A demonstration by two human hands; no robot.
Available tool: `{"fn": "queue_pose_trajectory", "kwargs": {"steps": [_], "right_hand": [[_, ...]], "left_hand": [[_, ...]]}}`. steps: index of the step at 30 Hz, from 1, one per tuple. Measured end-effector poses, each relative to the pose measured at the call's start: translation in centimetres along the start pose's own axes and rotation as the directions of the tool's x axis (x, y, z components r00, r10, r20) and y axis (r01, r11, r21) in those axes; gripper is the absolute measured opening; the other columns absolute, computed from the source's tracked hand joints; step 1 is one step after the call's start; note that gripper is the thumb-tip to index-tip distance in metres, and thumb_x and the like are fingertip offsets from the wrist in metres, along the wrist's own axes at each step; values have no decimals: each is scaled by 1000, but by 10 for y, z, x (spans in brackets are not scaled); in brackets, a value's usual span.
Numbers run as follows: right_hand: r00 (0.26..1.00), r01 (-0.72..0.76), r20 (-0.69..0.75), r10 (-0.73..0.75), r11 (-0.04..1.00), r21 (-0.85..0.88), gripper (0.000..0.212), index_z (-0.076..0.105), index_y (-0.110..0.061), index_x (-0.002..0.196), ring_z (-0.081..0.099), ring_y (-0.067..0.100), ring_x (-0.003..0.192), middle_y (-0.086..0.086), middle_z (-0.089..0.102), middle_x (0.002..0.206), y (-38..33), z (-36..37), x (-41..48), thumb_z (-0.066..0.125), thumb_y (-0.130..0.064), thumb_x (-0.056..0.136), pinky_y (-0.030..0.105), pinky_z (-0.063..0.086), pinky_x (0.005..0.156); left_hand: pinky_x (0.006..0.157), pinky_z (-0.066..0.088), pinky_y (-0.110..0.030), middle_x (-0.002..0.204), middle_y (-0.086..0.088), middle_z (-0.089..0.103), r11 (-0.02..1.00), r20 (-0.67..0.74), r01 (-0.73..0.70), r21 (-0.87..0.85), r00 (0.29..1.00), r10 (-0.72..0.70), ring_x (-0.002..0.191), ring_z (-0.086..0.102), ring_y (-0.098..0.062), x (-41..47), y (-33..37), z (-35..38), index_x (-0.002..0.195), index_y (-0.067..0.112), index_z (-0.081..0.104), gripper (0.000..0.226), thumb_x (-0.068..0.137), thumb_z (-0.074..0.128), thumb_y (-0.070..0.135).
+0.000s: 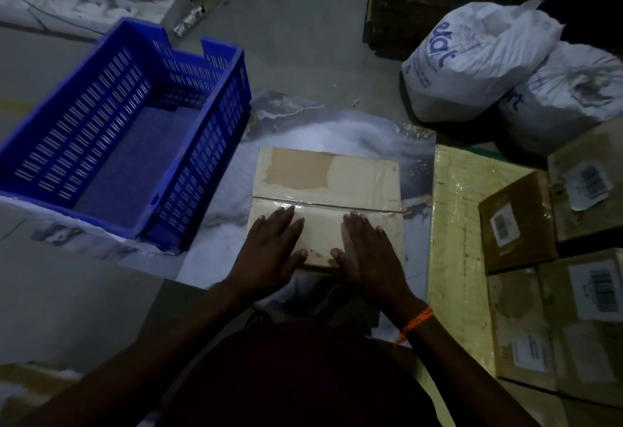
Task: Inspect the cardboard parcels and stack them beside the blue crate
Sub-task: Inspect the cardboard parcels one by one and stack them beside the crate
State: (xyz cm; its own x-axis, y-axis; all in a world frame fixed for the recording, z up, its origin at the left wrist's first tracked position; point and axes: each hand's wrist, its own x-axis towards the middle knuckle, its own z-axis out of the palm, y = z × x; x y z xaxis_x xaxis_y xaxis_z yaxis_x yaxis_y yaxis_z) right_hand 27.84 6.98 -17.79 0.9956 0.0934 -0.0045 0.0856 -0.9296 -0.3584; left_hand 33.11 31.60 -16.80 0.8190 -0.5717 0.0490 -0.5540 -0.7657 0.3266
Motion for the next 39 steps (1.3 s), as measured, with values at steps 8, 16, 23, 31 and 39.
{"fn": "queue_pose_trajectory", "kwargs": {"steps": [8, 16, 23, 31, 39], "right_hand": [[812, -487, 39, 582, 639, 595, 70, 53, -8, 145, 56, 31, 130, 15, 58, 145, 58, -56, 80, 70, -48, 91, 48, 45, 112], [774, -480, 83, 628, 496, 724, 82, 70, -25, 126, 68, 17, 113, -6, 73, 121, 68, -71, 108, 61, -87, 73, 42, 53, 102], [716, -298, -149, 682, 492, 818, 35, 60, -20, 118, 61, 18, 107, -2, 65, 116, 27, -122, 73, 56, -51, 102, 35, 50, 87], [712, -325, -178, 679, 544, 774, 38, 58, -22, 131, 64, 11, 113, -4, 66, 125, 14, -82, -3, 65, -40, 98, 23, 56, 87], [859, -221, -394, 326, 932, 288, 66, 34, -9, 156, 35, 31, 148, 17, 37, 160, -11, -81, 14, 56, -40, 102, 51, 36, 119]], "left_hand": [[106, 45, -43, 138, -14, 59, 680, 31, 470, -563, 834, -551, 128, 54, -31, 76, -38, -41, 141, 10, 52, 58, 90, 65, 34], [79, 54, -28, 114, 6, 63, 383, 115, 445, -810, 760, -640, 94, 61, -2, 114, -31, -70, 130, 21, 56, 36, 95, 67, 22], [105, 48, -51, 136, -1, 55, 295, 55, 345, -891, 728, -683, 123, 55, -18, 92, -20, -100, 138, 18, 49, 59, 97, 55, 59], [92, 53, -34, 124, 8, 56, 387, -9, 346, -855, 736, -677, 111, 55, 0, 17, 1, -65, 131, 21, 51, 37, 99, 62, 36], [116, 32, -43, 158, -12, 36, 877, -326, 181, -445, 879, -347, 145, 36, -27, 25, 9, -66, 154, 7, 35, 65, 98, 56, 33]]}}
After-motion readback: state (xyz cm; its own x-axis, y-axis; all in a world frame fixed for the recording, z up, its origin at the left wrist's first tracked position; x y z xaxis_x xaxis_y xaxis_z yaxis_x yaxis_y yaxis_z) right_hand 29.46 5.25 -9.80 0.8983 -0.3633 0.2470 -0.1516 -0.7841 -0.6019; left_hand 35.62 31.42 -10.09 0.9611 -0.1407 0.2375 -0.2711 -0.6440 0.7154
